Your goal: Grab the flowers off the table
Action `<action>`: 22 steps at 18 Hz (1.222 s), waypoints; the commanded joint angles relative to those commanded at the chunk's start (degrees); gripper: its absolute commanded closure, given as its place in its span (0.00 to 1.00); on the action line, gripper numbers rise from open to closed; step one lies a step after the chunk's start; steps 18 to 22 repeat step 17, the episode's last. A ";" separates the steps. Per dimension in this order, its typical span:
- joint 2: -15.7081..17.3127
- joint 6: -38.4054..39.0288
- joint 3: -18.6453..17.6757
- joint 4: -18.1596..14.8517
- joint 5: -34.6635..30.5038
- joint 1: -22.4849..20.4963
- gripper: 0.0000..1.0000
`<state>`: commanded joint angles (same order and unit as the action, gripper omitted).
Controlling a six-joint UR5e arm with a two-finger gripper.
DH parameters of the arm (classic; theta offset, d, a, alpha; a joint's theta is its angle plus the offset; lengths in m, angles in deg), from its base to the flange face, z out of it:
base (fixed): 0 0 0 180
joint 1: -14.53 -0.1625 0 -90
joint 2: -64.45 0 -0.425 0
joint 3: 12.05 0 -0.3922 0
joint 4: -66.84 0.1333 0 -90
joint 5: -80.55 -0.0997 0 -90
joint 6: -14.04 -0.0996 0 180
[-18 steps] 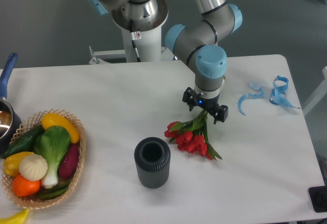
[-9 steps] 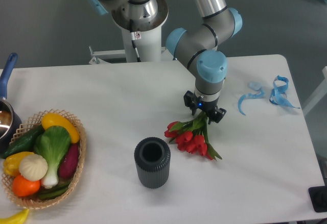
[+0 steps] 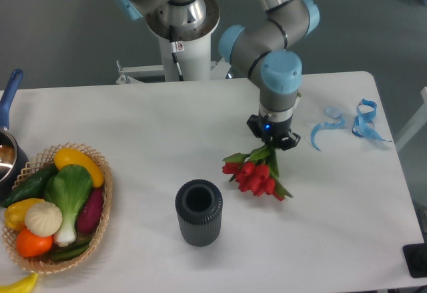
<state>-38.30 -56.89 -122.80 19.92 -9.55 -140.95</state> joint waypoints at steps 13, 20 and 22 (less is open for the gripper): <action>1.32 -0.35 10.90 -11.43 2.20 0.26 0.98; 1.23 -0.44 12.05 -13.28 2.11 0.53 0.97; 1.23 -0.44 12.05 -13.28 2.11 0.53 0.97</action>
